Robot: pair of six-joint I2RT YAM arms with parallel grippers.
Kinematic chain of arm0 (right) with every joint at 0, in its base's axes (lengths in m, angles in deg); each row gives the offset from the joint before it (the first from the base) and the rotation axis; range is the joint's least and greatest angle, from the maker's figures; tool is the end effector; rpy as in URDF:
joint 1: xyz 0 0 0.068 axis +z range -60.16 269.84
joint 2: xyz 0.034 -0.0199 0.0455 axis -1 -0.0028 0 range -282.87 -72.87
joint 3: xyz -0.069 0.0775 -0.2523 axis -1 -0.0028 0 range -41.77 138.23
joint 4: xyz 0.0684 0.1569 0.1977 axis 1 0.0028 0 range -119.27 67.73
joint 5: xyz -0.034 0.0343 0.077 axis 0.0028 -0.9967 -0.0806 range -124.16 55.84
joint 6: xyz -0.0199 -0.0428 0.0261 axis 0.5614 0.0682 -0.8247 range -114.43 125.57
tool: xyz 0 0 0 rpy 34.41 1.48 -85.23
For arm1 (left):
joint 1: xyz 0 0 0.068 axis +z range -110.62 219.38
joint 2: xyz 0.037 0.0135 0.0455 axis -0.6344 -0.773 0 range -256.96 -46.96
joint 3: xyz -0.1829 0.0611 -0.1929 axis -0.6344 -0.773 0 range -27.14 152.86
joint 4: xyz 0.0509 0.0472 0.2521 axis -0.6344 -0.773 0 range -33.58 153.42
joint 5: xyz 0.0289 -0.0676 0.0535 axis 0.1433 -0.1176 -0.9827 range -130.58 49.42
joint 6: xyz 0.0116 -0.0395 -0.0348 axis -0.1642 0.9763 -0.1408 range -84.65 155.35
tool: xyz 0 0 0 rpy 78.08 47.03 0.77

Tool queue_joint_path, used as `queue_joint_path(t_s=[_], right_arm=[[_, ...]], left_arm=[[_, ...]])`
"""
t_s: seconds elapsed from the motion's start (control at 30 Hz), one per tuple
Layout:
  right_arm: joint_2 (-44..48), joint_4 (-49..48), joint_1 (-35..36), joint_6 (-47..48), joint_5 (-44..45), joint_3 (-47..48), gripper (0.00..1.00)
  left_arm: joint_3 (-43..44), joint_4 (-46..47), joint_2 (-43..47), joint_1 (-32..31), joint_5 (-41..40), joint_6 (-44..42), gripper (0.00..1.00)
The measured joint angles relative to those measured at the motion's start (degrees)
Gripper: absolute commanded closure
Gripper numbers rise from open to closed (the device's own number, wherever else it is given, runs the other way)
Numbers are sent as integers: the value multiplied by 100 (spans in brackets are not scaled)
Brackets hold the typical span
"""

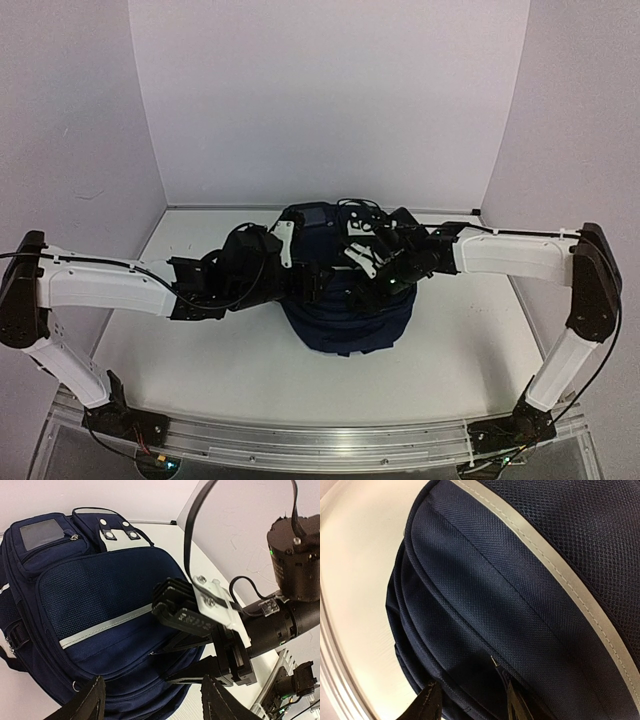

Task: Pack the student bag
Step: Zip the student bag at the center of the board.

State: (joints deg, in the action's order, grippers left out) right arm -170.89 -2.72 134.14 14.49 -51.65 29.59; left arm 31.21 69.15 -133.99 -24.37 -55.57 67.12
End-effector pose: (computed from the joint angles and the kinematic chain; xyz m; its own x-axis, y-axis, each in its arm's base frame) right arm 0.2554 0.2643 0.2322 -0.4430 -0.6388 -0.6291 -0.8742 0.4635 0.1448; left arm 0.1630 -0.3098 0.2699 -0.5473 -0.0401 -0.8360 0.5562 0.7290 -0.3991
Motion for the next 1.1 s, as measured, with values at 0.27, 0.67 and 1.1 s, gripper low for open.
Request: queue_joint_path(t_s=[0.27, 0.67, 1.1], right_arm=[[82, -876, 146, 287, 686, -511, 64], [234, -1850, 210, 510, 1866, -1028, 69], [450, -2280, 179, 528, 2515, -1248, 61]], left_arm=[[-334, -12, 401, 187, -177, 113, 34], [-851, -25, 1088, 905, -127, 225, 34], [-846, -34, 1021, 981, 63, 70, 34]])
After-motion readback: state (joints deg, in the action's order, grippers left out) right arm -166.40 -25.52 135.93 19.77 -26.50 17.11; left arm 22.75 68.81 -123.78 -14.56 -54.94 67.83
